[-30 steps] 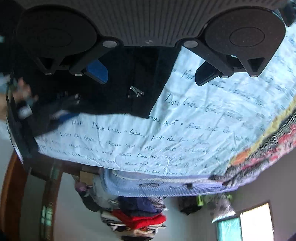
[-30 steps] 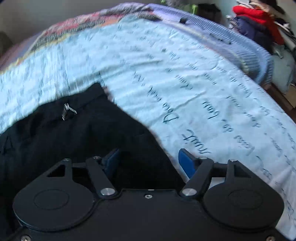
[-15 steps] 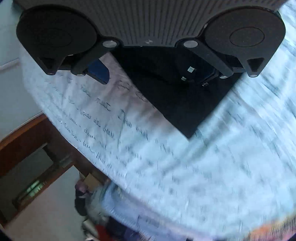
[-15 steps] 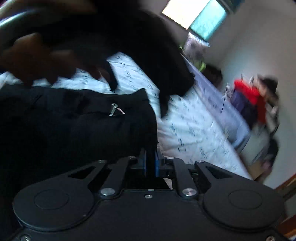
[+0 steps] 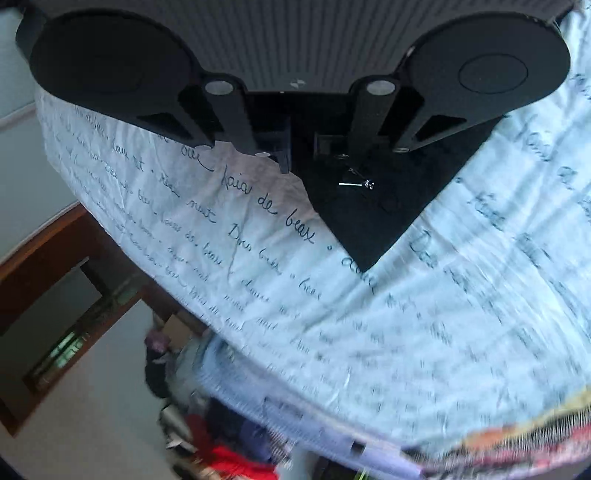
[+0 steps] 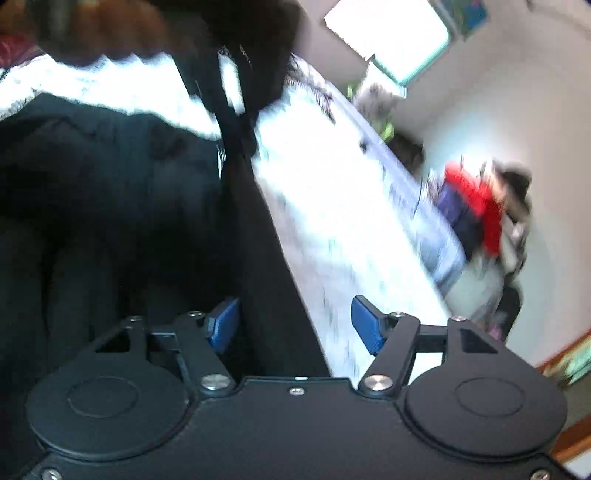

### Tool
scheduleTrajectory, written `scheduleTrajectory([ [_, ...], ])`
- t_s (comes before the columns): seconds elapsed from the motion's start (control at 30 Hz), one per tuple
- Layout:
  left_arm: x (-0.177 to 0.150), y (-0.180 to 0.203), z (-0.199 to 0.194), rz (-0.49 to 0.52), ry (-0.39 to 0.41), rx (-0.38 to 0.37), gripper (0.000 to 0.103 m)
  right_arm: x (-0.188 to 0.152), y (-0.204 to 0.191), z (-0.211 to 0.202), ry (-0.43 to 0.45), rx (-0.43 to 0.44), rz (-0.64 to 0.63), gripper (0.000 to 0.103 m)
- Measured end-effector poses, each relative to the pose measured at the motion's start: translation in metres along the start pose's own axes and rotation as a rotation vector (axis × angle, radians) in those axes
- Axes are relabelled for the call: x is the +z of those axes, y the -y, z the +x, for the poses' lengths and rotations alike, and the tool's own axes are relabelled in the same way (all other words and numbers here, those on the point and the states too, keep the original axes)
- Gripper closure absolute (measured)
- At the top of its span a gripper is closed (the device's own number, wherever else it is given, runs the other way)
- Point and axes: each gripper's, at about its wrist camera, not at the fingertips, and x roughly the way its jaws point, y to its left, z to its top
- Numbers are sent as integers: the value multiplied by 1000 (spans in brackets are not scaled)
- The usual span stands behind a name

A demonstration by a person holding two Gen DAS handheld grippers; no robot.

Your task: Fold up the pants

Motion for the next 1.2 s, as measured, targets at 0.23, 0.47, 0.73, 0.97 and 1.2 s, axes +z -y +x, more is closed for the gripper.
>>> scheduleTrajectory([
  [0.23,-34,-9,-49,43,52,10,92,-33,-2,-25,-125,-82,-31,97],
  [0.47,-90,-25,-124,188,110,106,91,-10,-60,-115,-62,-62,-132,97],
  [0.73,-133,-66,-86,234,-66,263,90,-9,-156,-154,-87,131,-190,98],
  [0.97,-142,-57,-117,267,3,334,58,-24,-169,-169,-91,96,-84,92],
  [1.2,-170,12,-166,492,185,304,24,-105,-112,-276,-124,10,382,85],
])
